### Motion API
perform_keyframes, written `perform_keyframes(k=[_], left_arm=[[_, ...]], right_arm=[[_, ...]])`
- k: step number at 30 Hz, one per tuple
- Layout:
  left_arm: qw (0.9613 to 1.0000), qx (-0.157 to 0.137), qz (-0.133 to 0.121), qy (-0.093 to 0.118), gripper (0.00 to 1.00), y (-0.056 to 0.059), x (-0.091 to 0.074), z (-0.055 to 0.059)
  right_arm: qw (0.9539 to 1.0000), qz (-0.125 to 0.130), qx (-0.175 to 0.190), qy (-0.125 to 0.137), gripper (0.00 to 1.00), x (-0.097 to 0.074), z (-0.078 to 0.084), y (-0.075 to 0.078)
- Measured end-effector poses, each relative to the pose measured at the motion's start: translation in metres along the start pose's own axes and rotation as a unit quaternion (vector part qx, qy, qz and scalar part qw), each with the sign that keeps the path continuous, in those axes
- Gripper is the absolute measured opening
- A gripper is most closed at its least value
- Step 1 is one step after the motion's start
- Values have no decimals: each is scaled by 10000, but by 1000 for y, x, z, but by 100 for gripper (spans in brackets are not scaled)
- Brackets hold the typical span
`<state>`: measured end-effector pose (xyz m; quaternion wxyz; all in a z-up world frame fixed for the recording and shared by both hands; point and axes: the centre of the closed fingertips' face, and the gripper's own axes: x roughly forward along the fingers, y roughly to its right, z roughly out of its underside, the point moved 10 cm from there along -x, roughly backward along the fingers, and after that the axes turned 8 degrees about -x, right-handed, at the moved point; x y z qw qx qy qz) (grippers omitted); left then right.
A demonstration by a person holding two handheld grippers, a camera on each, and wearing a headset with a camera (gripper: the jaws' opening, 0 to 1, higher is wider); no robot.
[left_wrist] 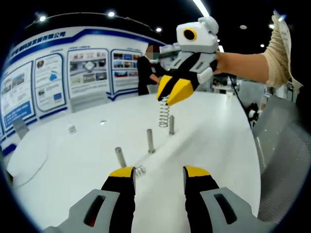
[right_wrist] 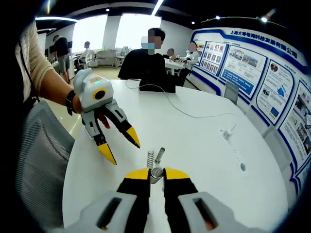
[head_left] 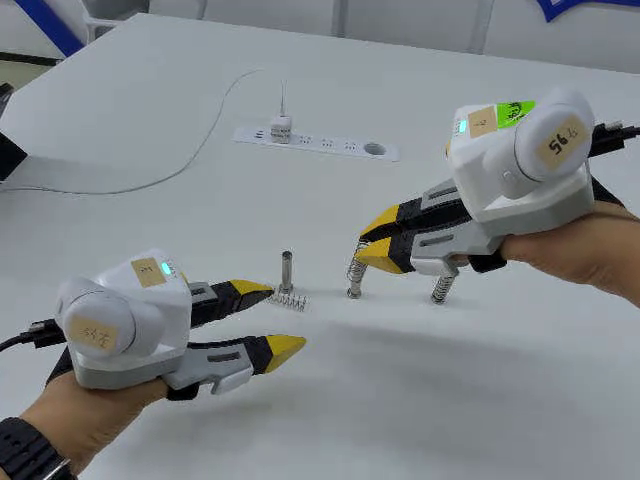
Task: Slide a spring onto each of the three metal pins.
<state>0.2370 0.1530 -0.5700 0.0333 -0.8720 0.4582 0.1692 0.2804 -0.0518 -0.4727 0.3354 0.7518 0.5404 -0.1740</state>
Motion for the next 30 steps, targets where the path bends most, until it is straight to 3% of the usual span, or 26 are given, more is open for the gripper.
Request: perform_keyframes(k=[14, 30], left_arm=[[9999, -94, -127, -5, 44, -6, -6, 3], [9997, -149, -187, -29, 46, -9, -9, 5]], right_arm=[[9995, 269, 16, -144, 11, 2, 5, 18], [9992, 217, 54, -344, 11, 16, 13, 27]])
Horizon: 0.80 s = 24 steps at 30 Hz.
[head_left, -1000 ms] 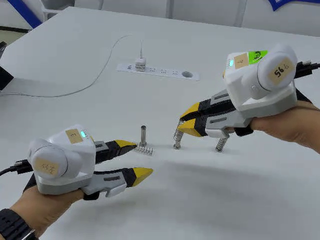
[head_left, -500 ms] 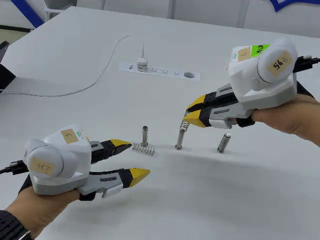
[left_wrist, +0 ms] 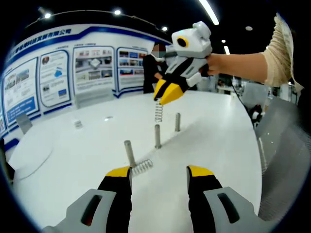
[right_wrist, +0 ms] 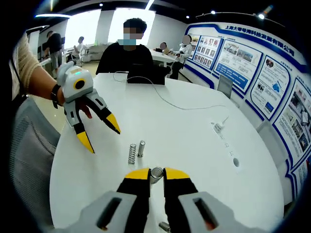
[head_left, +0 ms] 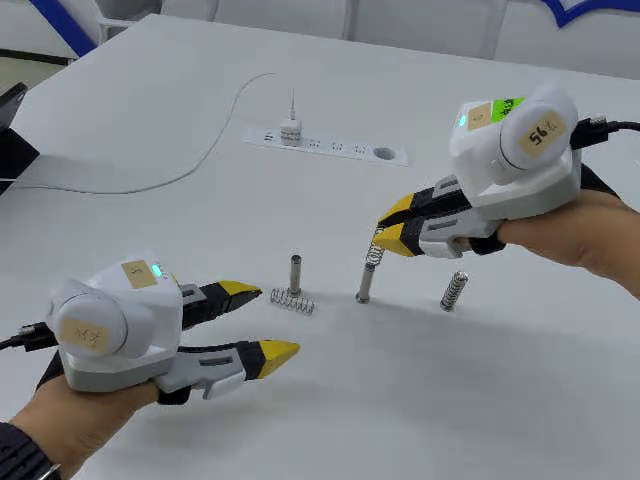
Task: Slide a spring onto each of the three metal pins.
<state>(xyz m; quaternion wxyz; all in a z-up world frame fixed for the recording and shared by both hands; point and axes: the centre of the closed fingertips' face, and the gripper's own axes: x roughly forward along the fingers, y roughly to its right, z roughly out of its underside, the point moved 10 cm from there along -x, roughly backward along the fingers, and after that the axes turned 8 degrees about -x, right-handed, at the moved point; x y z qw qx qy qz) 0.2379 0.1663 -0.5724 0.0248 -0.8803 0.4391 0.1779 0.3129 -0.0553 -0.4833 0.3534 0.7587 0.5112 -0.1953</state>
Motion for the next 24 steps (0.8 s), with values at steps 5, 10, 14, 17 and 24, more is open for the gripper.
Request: perform_keyframes(k=[5, 10, 14, 17, 24], left_arm=[[10000, -12, -11, -2, 46, 0, 0, 1], [10000, -27, -25, -11, 45, -1, -1, 2], [10000, -38, -29, -18, 45, -1, 0, 3], [10000, -45, -22, -15, 45, -1, 0, 3], [10000, -58, -24, -24, 45, -2, 0, 5]], right_arm=[[10000, -33, 7, -50, 11, 5, 3, 1], [9999, -57, 36, -87, 11, 8, 5, 2], [9999, -81, 89, -90, 11, 10, 7, 2], [9998, -112, 91, -130, 11, 14, 9, 1], [9997, -129, 106, -204, 11, 21, 13, -2]])
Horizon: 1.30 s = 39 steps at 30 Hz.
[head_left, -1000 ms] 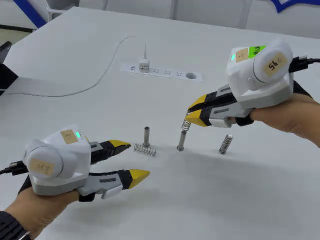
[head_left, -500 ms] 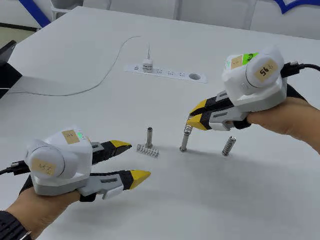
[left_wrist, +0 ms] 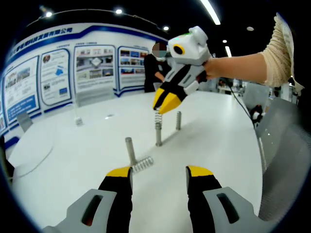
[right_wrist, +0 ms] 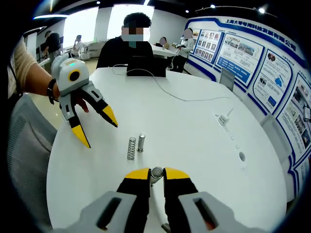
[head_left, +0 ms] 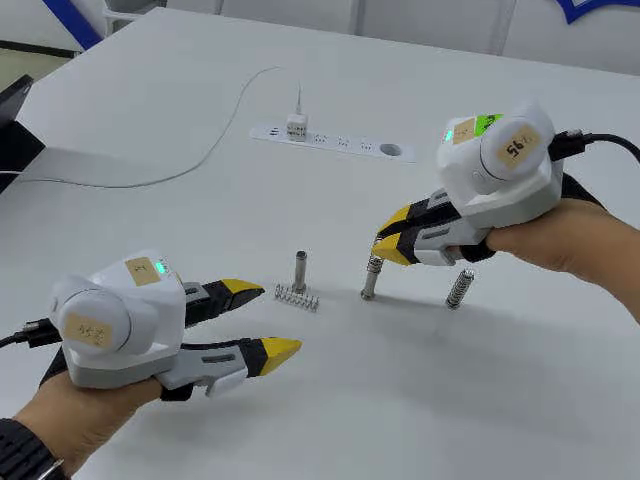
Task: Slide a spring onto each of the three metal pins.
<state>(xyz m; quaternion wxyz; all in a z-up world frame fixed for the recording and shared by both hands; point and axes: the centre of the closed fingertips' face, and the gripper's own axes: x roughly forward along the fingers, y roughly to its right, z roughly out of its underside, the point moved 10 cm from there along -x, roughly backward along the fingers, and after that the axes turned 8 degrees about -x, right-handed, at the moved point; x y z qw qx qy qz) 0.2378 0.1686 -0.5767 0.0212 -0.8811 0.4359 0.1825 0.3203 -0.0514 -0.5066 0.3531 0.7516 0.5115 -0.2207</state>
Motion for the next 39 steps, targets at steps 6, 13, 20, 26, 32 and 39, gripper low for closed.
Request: perform_keyframes(k=[6, 13, 20, 26, 32, 39], left_arm=[[10000, -15, 16, -16, 44, 1, 1, 2], [10000, -17, 20, -16, 44, 1, 1, 1], [10000, -21, 13, -30, 44, 1, 0, 3], [10000, -26, 11, -33, 44, 2, 0, 3], [10000, -29, 5, -39, 44, 1, 0, 4], [10000, -25, 3, -30, 44, 1, 0, 3]], right_arm=[[9999, 7, 70, -102, 11, 8, 6, -2], [9997, -2, 134, -186, 11, 16, 13, -6], [9994, 21, 260, -235, 12, 23, 19, -8], [9990, 37, 350, -282, 12, 26, 22, -10], [9990, 56, 371, -258, 12, 28, 23, -10], [9989, 119, 413, -193, 16, 27, 22, -7]])
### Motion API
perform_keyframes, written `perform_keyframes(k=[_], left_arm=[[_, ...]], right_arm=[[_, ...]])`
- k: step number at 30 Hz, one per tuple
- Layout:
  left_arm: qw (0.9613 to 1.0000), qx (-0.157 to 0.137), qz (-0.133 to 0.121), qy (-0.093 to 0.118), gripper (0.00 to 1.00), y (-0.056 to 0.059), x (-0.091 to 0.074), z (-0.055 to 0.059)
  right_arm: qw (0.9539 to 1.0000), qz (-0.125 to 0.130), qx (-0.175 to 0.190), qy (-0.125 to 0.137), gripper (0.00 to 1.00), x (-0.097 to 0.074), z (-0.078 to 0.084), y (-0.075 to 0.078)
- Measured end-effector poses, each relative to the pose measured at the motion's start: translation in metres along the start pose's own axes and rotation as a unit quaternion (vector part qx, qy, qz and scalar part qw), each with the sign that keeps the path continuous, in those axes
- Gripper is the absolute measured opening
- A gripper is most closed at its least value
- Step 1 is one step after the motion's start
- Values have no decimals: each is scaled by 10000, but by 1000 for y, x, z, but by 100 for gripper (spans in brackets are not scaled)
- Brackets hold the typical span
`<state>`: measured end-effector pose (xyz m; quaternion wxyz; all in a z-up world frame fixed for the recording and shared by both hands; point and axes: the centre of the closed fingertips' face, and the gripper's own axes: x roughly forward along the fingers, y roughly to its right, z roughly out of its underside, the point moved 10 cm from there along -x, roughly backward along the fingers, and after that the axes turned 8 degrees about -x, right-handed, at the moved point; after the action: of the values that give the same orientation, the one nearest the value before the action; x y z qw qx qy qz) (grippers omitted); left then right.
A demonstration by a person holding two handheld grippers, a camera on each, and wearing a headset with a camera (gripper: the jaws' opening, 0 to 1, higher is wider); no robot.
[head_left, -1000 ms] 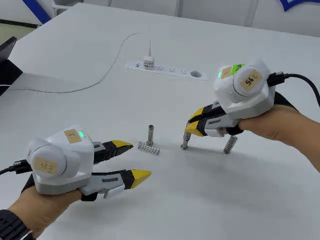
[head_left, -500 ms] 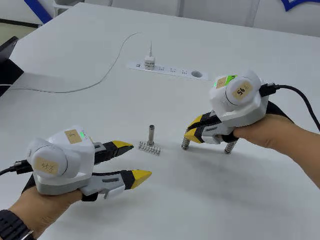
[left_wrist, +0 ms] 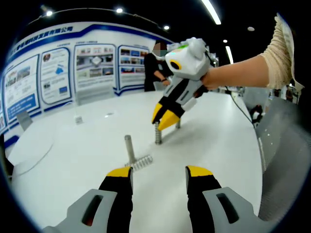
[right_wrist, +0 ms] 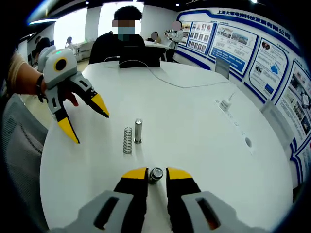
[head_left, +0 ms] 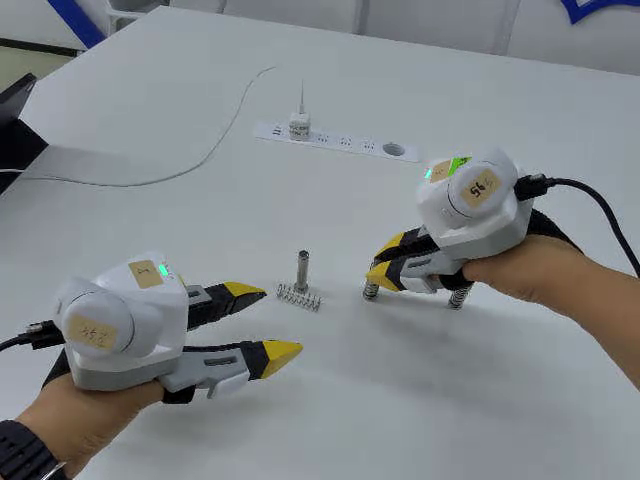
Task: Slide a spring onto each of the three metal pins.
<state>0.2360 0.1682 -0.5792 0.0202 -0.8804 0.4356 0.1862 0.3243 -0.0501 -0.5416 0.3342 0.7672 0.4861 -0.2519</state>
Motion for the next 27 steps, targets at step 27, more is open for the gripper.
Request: perform_keyframes(k=[27], left_arm=[[10000, -10, -64, -3, 44, -2, -2, -1]], right_arm=[[9989, -310, 49, 347, 16, 28, -27, -36]])
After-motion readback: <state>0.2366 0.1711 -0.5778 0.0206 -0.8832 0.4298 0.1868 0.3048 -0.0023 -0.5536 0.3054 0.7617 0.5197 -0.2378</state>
